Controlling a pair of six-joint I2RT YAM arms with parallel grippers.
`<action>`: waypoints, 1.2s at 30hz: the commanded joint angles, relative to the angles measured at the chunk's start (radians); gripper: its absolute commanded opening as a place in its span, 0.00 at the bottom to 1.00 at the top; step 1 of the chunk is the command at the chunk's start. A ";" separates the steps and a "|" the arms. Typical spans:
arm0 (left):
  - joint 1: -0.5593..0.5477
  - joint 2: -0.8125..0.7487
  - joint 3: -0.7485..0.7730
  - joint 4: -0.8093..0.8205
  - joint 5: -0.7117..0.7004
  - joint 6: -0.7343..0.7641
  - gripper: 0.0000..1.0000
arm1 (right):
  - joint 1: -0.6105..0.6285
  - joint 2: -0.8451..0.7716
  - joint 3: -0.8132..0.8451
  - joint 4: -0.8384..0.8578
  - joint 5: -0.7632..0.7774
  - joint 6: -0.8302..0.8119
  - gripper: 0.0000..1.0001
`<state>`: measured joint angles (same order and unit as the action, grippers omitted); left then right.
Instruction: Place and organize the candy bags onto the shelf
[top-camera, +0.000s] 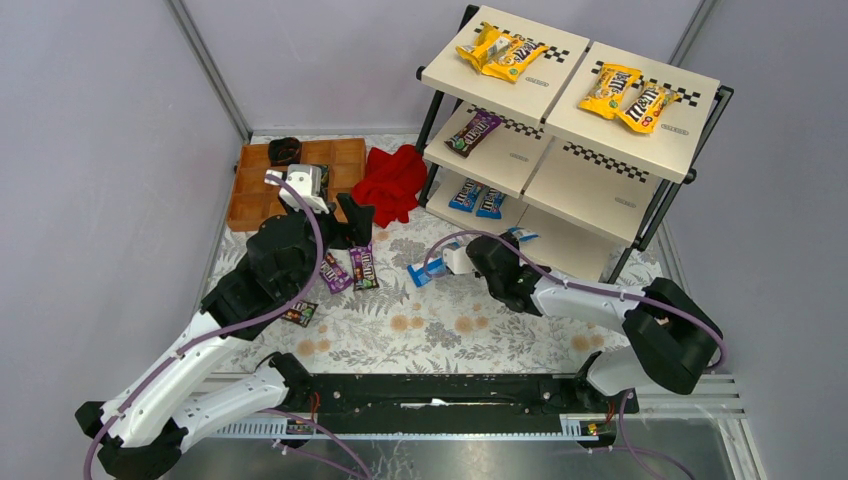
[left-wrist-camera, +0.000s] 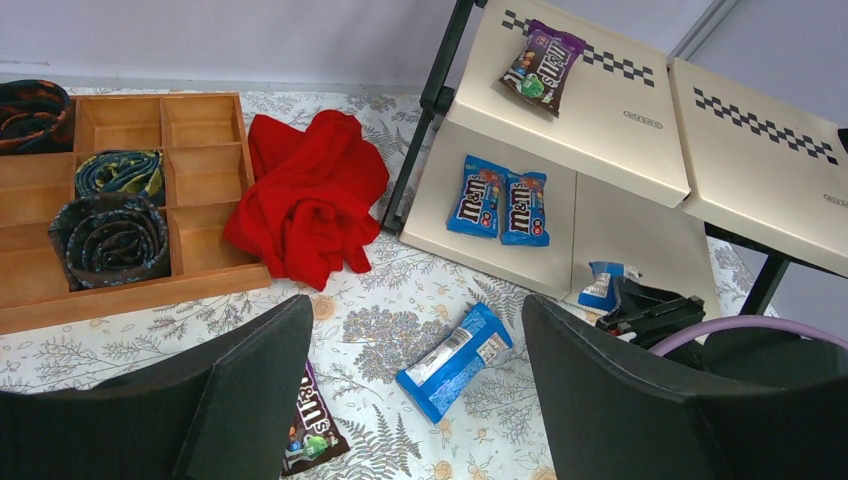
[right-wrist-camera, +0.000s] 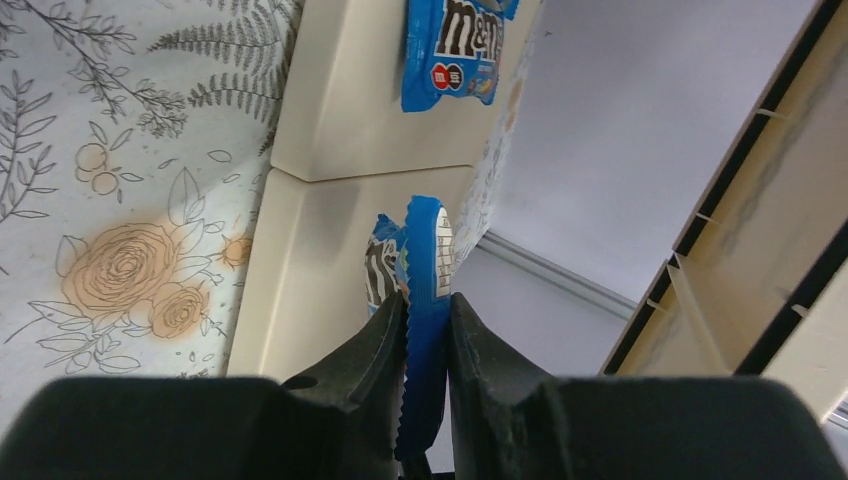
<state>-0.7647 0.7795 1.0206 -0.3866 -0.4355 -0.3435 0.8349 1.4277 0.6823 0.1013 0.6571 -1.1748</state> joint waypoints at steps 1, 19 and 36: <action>-0.001 -0.016 -0.004 0.050 -0.021 0.011 0.82 | -0.013 -0.061 0.053 0.034 -0.001 -0.031 0.19; -0.007 -0.026 -0.007 0.054 -0.014 0.008 0.82 | -0.196 0.029 -0.023 0.119 -0.251 0.033 0.68; -0.006 -0.009 -0.008 0.054 -0.002 0.008 0.83 | -0.100 0.122 0.341 -0.471 -0.360 0.659 0.86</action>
<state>-0.7692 0.7609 1.0203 -0.3847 -0.4351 -0.3439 0.7124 1.4776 0.9657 -0.2783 0.2726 -0.7048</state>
